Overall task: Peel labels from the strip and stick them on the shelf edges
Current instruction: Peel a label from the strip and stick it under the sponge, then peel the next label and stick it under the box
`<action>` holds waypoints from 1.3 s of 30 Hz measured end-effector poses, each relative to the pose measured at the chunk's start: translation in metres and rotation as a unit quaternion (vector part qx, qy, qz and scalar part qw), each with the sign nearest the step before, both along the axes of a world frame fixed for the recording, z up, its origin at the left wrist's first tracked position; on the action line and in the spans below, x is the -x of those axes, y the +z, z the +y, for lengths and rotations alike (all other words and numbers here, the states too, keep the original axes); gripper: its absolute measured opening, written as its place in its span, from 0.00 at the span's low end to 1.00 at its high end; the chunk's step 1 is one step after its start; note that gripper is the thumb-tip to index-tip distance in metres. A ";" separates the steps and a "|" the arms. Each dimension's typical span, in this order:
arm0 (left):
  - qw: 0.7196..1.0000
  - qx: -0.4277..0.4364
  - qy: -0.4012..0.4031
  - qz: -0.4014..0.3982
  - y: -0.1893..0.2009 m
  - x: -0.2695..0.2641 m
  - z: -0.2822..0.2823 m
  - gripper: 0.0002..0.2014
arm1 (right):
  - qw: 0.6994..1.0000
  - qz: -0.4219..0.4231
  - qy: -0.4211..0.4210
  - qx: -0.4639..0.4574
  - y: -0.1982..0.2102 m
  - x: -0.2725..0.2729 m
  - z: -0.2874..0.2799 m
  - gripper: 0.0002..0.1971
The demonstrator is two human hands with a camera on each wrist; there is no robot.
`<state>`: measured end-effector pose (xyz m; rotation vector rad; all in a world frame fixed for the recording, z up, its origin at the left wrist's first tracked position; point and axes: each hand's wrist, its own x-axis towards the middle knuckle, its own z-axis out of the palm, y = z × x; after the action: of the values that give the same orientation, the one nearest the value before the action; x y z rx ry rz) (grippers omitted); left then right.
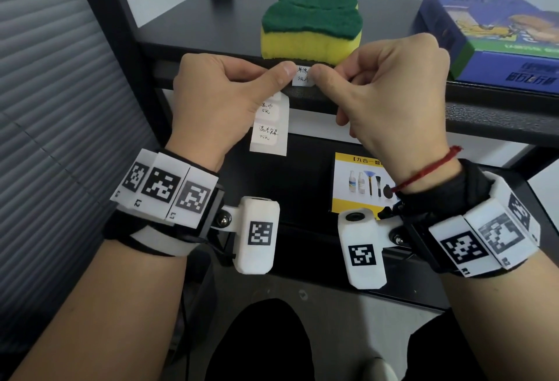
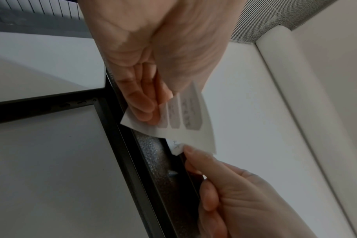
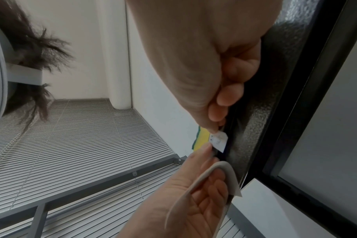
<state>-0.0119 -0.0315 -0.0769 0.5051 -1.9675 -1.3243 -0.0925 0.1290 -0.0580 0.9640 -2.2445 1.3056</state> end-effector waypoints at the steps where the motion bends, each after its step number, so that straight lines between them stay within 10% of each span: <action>1: 1.000 0.001 0.001 -0.001 0.000 0.000 0.000 0.16 | 1.000 -0.001 -0.002 -0.001 0.000 0.000 0.000 0.17; 12: 0.980 0.002 -0.176 -0.095 -0.003 -0.040 0.033 0.05 | 0.992 -0.081 0.051 -0.084 -0.004 -0.010 0.032 0.18; 19: 0.935 -0.040 -0.288 -0.205 -0.051 -0.023 0.066 0.13 | 0.908 -0.259 0.042 -0.326 -0.054 -0.001 0.070 0.20; 26: 0.933 -0.080 -0.279 -0.215 -0.088 0.009 0.079 0.13 | 0.885 -0.415 0.057 -0.205 -0.089 0.022 0.083 0.10; 39: 0.939 -0.159 -0.214 -0.219 -0.121 0.021 0.086 0.21 | 0.933 -0.325 0.027 -0.150 -0.114 0.041 0.098 0.15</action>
<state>-0.0334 0.0543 -0.1981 0.5841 -2.3255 -1.9600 -0.1333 0.2274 -0.1724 0.7600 -3.0082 1.4939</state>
